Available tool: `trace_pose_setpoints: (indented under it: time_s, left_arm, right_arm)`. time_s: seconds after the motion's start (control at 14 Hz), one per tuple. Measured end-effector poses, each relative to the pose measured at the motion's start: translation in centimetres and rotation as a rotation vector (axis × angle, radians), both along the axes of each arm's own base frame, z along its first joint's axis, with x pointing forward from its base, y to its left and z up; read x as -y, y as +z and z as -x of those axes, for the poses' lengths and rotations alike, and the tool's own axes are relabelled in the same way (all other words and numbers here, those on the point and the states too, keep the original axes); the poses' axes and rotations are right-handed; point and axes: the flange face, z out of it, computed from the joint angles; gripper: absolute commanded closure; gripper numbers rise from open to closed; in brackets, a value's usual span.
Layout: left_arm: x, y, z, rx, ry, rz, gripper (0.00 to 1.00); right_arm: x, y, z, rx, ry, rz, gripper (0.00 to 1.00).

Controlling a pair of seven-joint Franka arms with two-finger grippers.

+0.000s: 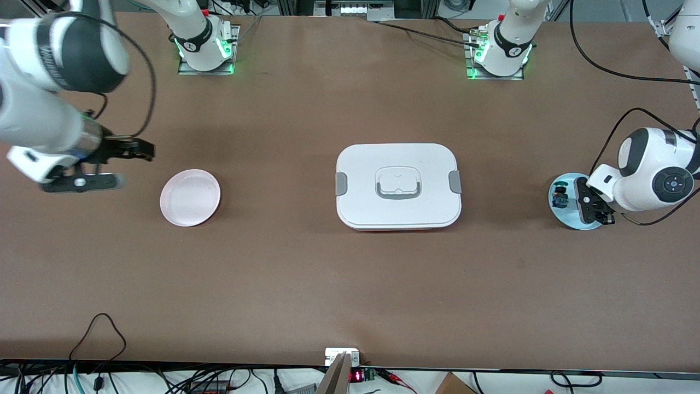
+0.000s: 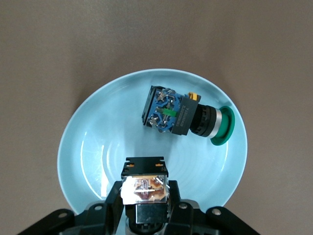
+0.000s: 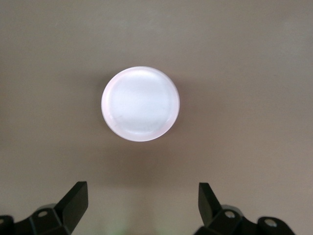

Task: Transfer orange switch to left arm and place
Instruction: 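Open the left gripper to release the switch in the dish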

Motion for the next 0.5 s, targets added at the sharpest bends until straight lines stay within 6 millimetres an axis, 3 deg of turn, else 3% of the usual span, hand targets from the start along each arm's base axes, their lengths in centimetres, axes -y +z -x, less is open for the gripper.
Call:
trace_pose_setpoints:
  time_s: [0.29, 0.5]
  left_arm:
    - [0.0, -0.6, 0.1, -0.006, -0.003, 0.005, 0.83]
    - [0.0, -1.0, 0.1, -0.009, -0.014, 0.0, 0.83]
  right_arm:
    - [5.5, 0.9, -0.3, 0.017, -0.139, -0.093, 0.0]
    - [6.6, 0.9, -0.2, 0.012, -0.153, -0.116, 0.0]
